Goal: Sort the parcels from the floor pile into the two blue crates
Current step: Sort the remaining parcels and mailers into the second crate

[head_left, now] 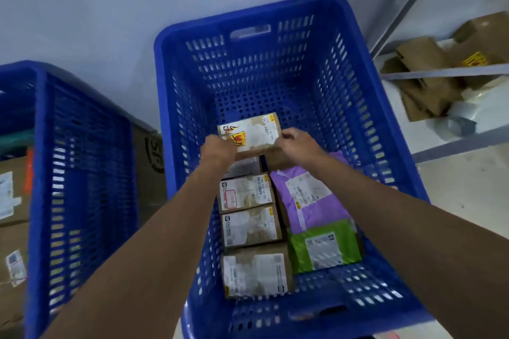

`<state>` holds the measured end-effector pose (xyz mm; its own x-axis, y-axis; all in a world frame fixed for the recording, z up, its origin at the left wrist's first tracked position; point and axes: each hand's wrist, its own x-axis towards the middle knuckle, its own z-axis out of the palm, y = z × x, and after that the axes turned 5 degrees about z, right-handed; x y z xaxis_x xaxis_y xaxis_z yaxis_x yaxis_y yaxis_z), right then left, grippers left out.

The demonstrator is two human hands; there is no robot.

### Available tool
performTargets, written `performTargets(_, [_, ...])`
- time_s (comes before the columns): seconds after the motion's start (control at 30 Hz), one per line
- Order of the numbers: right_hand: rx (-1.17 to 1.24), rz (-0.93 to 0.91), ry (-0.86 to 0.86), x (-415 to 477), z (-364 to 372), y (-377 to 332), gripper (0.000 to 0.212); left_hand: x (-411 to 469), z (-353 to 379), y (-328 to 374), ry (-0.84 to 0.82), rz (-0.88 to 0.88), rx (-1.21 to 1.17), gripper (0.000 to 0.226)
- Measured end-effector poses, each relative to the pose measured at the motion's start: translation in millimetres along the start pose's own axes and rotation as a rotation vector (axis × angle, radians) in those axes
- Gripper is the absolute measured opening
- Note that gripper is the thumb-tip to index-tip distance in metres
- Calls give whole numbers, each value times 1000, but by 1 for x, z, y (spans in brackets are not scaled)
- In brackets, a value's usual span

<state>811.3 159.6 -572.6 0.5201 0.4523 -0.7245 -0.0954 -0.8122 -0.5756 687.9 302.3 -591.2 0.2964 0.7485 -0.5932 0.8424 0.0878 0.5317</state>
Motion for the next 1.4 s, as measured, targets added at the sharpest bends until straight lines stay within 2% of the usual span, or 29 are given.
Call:
performTargets(0.07, [-32, 17, -38, 15, 12, 7, 31, 11, 9, -11, 29, -24, 112, 38])
performTargets(0.13, [-56, 29, -90, 23, 25, 11, 32, 19, 17, -23, 66, -5, 201, 53])
performTargets(0.23, [-108, 32, -164, 30, 42, 18, 46, 17, 25, -38, 76, 52, 367, 79])
performTargets(0.3, [-141, 49, -187, 26, 50, 23, 59, 12, 32, -46, 36, 88, 489, 87])
performTargets(0.5, [-247, 67, -209, 20, 50, 26, 59, 13, 35, -54, -69, 60, 609, 82])
performTargets(0.63, [-282, 74, -215, 19, 49, 26, 40, 18, 33, -51, -149, 110, 756, 66])
performTargets(0.77, [-316, 75, -224, 12, 48, 28, 49, 14, 28, -52, -188, 140, 797, 56])
performTargets(0.87, [-349, 79, -213, -2, 40, 31, 45, -5, 23, -50, -214, 130, 822, 62])
performTargets(1.0, [-444, 62, -155, -33, 10, 28, 76, -43, 7, -24, -226, 152, 775, 62])
performTargets(1.1, [-505, 30, -130, -66, -13, 22, 73, -86, -6, 0, -224, 153, 659, 57])
performTargets(1.27, [-591, -68, -63, -144, -62, 14, 83, -172, -27, 33, -172, 144, 368, 49])
performTargets(1.4, [-793, -159, -75, -209, -91, 16, 65, -254, -36, 47, -112, 134, 206, 48])
